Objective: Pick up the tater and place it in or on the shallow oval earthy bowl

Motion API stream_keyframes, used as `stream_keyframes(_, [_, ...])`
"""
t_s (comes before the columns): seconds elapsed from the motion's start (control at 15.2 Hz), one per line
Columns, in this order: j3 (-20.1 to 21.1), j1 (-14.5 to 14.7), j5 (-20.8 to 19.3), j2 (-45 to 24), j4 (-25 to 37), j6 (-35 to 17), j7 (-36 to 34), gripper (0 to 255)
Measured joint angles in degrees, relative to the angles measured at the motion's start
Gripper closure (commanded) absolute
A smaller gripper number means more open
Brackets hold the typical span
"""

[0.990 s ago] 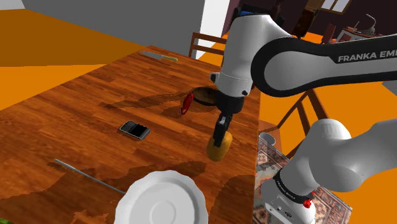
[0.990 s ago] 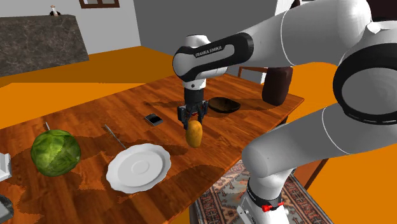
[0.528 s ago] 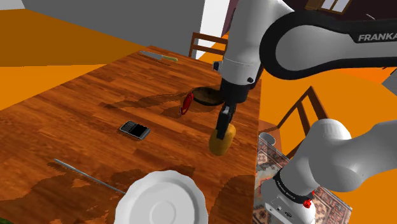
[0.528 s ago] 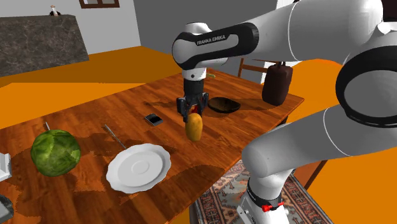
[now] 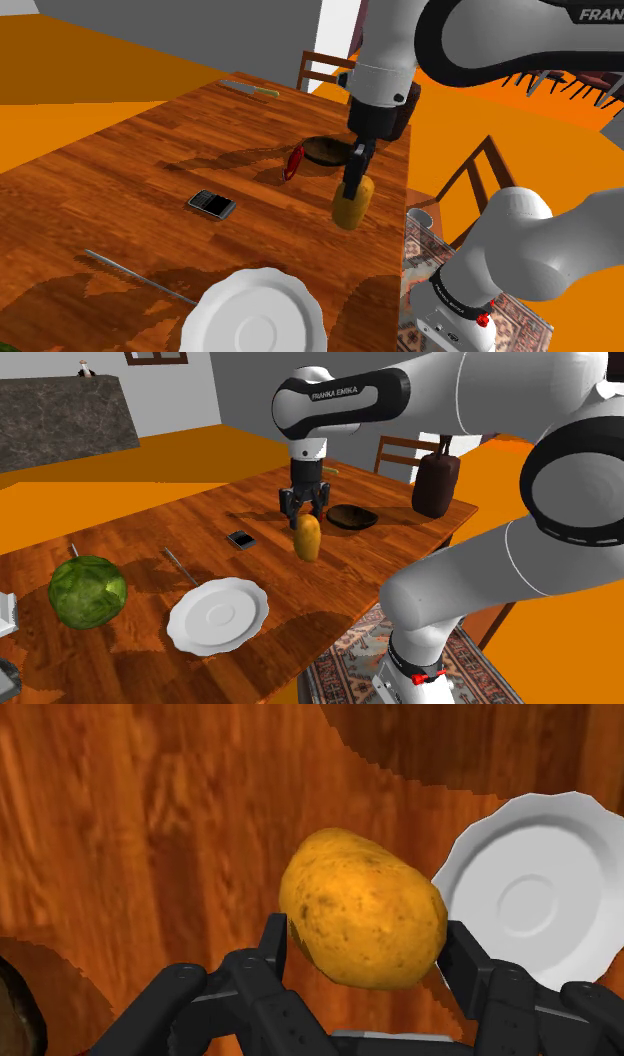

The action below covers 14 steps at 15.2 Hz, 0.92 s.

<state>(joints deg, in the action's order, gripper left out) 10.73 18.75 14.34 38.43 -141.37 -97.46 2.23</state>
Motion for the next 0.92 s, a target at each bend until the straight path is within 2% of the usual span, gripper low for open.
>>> stream_keyframes(0.4, [-5.45, -3.62, -4.61, -6.1, 4.45, -0.49, 6.73, 255])
stream_keyframes(0.92, [-12.23, -7.83, -9.25, -17.37, 14.52, -0.62, 15.7, 255])
